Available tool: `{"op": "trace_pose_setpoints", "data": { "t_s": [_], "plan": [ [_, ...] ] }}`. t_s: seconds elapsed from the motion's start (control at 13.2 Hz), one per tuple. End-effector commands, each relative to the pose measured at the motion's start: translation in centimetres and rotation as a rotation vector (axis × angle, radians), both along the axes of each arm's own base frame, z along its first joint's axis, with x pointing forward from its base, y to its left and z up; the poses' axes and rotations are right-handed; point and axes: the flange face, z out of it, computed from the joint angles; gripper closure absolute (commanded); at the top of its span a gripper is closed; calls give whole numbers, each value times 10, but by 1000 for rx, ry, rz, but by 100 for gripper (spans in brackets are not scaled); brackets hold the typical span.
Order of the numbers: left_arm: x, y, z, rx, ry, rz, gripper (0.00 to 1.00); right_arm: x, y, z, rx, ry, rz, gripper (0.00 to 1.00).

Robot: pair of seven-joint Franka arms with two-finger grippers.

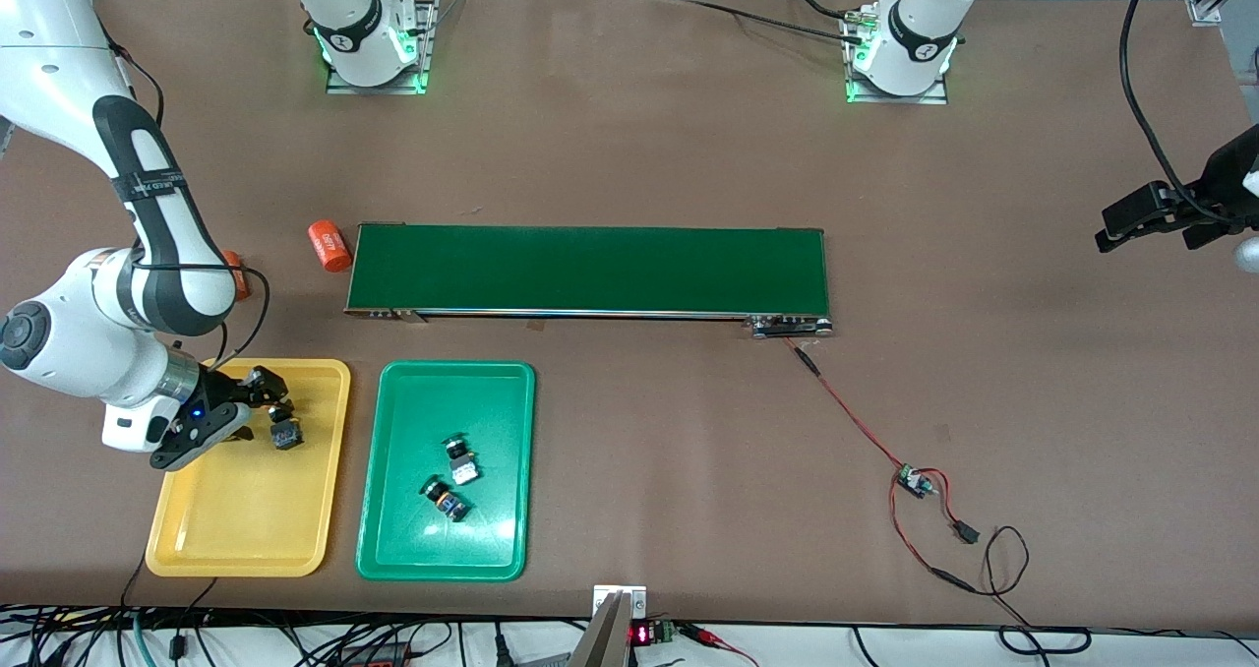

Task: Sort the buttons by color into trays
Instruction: 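Lower the button into the yellow tray and open the right gripper, then raise the right gripper and withdraw it past the orange cylinders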

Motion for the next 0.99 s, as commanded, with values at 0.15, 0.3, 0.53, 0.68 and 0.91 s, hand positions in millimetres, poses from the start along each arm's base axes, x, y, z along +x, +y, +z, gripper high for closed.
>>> {"op": "trace_pose_setpoints", "data": {
  "t_s": [0.15,0.3,0.53,0.68,0.91],
  "plan": [
    [-9,2,4,-6,-17,-9,0,-10,12,37,16,31,-75,10],
    [-9,2,4,-6,-17,-9,0,-19,22,62,8,95,-145,10],
    [-9,3,5,-6,-17,-7,0,-36,24,110,-30,173,-268,0],
    [-9,2,5,-6,-18,-9,0,-49,41,145,-50,236,-405,0],
    [-8,1,6,-4,-23,-10,0,-76,74,212,-100,257,-512,0]
  ]
}}
